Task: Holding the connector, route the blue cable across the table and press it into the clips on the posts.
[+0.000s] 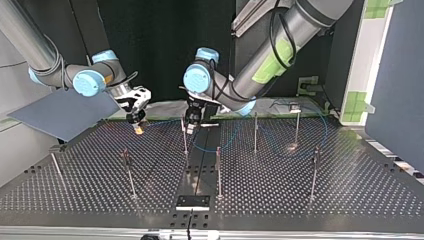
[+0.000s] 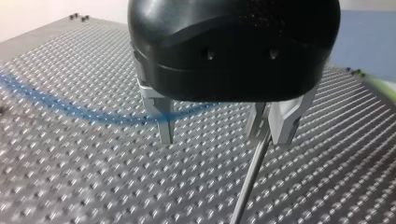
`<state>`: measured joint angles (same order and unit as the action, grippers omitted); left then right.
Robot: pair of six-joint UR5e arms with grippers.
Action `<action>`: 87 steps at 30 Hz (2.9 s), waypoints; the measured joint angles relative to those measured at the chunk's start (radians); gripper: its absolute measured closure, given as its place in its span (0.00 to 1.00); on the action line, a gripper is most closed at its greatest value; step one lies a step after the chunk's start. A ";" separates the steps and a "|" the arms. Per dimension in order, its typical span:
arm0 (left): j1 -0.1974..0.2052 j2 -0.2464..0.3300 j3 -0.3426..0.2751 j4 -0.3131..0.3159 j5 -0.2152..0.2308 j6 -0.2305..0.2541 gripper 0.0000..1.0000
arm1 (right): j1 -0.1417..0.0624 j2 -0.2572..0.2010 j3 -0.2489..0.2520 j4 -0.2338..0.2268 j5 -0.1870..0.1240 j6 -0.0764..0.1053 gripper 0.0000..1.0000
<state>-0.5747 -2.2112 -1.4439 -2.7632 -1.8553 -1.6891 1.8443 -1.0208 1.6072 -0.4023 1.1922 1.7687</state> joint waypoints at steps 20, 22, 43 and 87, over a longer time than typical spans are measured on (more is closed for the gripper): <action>-0.169 0.002 -0.002 -0.116 -0.175 0.023 0.00 | -0.005 0.000 0.000 0.002 0.000 0.005 1.00; -0.176 0.000 -0.001 -0.101 -0.191 0.008 0.00 | -0.007 0.000 0.000 0.002 0.000 0.006 1.00; -0.167 -0.115 0.154 -0.050 -0.206 -0.169 0.00 | -0.037 -0.002 0.000 0.012 0.001 0.003 1.00; -0.148 -0.285 0.405 -0.092 -0.244 -0.248 0.31 | -0.038 -0.014 -0.007 0.018 -0.012 0.001 1.00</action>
<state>-0.7230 -2.4959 -1.0392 -2.8551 -2.0989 -1.9370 1.8060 -1.0344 1.6006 -0.3844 1.1805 1.7699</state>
